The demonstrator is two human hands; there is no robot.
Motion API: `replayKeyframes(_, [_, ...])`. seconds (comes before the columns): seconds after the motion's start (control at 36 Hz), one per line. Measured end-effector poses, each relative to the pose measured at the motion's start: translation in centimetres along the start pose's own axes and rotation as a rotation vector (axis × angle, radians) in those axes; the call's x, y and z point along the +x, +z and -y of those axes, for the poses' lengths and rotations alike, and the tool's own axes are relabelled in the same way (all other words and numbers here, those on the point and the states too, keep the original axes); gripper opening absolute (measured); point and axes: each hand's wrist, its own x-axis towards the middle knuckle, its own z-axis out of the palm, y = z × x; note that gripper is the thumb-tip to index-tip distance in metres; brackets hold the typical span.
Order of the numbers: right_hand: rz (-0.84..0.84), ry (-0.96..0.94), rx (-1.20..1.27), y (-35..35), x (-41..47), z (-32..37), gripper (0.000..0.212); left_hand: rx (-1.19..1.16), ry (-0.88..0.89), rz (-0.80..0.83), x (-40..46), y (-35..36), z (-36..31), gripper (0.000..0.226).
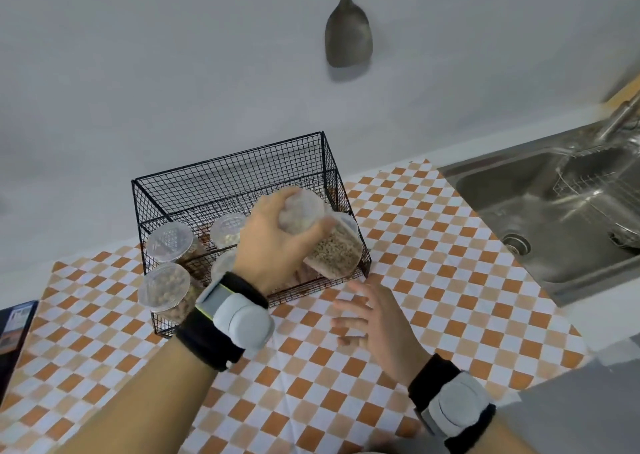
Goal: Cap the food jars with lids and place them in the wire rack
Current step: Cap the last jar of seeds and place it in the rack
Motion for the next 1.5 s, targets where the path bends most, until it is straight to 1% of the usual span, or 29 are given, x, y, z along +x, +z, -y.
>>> replayKeyframes(0.03, [0.017, -0.001, -0.013, -0.5, 0.2, -0.1, 0.068, 0.010, -0.003, -0.021, 0.7, 0.0, -0.1, 0.087])
replayKeyframes(0.08, [0.048, -0.034, -0.093, -1.3, 0.4, 0.0, 0.058, 0.038, -0.003, -0.070, 2.1, -0.1, -0.5, 0.084])
replayKeyframes(0.11, [0.053, -0.045, -0.133, -1.9, 0.6, -0.1, 0.068, 0.038, -0.005, -0.085, 2.7, -0.1, -0.6, 0.083])
replayKeyframes(0.14, [0.070, -0.040, -0.188, -2.4, 0.8, -0.1, 0.088, 0.033, -0.007, -0.096, 3.4, -0.1, -0.8, 0.084])
replayKeyframes(0.17, [0.094, -0.039, -0.232, -2.7, 0.8, 0.0, 0.101, 0.033, -0.013, -0.106, 4.0, -0.1, -0.8, 0.085])
replayKeyframes(0.19, [0.110, -0.039, -0.273, -2.8, 0.8, 0.1, 0.098, 0.041, -0.014, -0.121, 4.6, -0.1, -0.9, 0.087])
replayKeyframes(0.22, [0.112, -0.048, -0.317, -2.7, 0.9, 0.4, 0.077, 0.054, -0.012, -0.138, 5.2, 0.0, -0.9, 0.087])
replayKeyframes(0.25, [0.107, -0.049, -0.334, -2.7, 1.1, 0.6, 0.052, 0.068, -0.005, -0.153, 5.7, 0.0, -1.0, 0.086])
replayKeyframes(0.28, [0.086, -0.029, -0.346, -2.8, 1.4, 0.6, 0.037, 0.082, 0.000, -0.162, 6.3, 0.1, -1.0, 0.084])
replayKeyframes(0.36, [0.042, 0.030, -0.359, -2.8, 1.9, 0.9, 0.026, 0.131, 0.009, -0.170, 7.6, 0.4, -0.9, 0.080])
replayKeyframes(0.5, [0.040, 0.037, -0.405, -3.8, 2.5, 1.4, 0.022, 0.186, -0.002, -0.194, 9.7, 1.6, -0.7, 0.076])
replayKeyframes(0.61, [0.054, 0.043, -0.416, -4.5, 3.0, 1.6, 0.021, 0.240, -0.009, -0.184, 11.2, 2.4, -0.4, 0.080])
replayKeyframes(0.67, [0.043, 0.066, -0.416, -4.9, 3.4, 1.8, 0.023, 0.271, -0.015, -0.176, 11.9, 3.0, -0.2, 0.080])
replayKeyframes(0.75, [0.026, 0.084, -0.417, -5.3, 3.7, 1.8, 0.033, 0.312, -0.015, -0.161, 12.7, 3.5, 0.1, 0.080])
replayKeyframes(0.89, [0.018, 0.095, -0.421, -5.8, 4.1, 2.0, 0.033, 0.374, -0.018, -0.133, 13.5, 4.3, 1.0, 0.081])
replayKeyframes(0.97, [0.013, 0.111, -0.420, -6.0, 4.4, 2.1, 0.032, 0.431, -0.007, -0.106, 13.8, 4.9, 1.5, 0.080])
replayKeyframes(1.08, [0.013, 0.128, -0.401, -6.2, 4.6, 2.1, 0.024, 0.478, -0.017, -0.040, 14.0, 5.6, 2.0, 0.083])
replayKeyframes(1.25, [0.000, 0.148, -0.392, -6.5, 5.0, 1.9, 0.022, 0.514, -0.037, 0.051, 14.0, 6.7, 2.3, 0.083])
replayKeyframes(1.42, [0.000, 0.184, -0.371, -7.0, 5.2, 2.0, 0.020, 0.530, -0.053, 0.091, 14.3, 7.6, 2.6, 0.073])
replayKeyframes(1.5, [-0.005, 0.187, -0.377, -7.3, 5.4, 1.9, 0.021, 0.546, -0.061, 0.112, 14.6, 7.8, 2.6, 0.060])
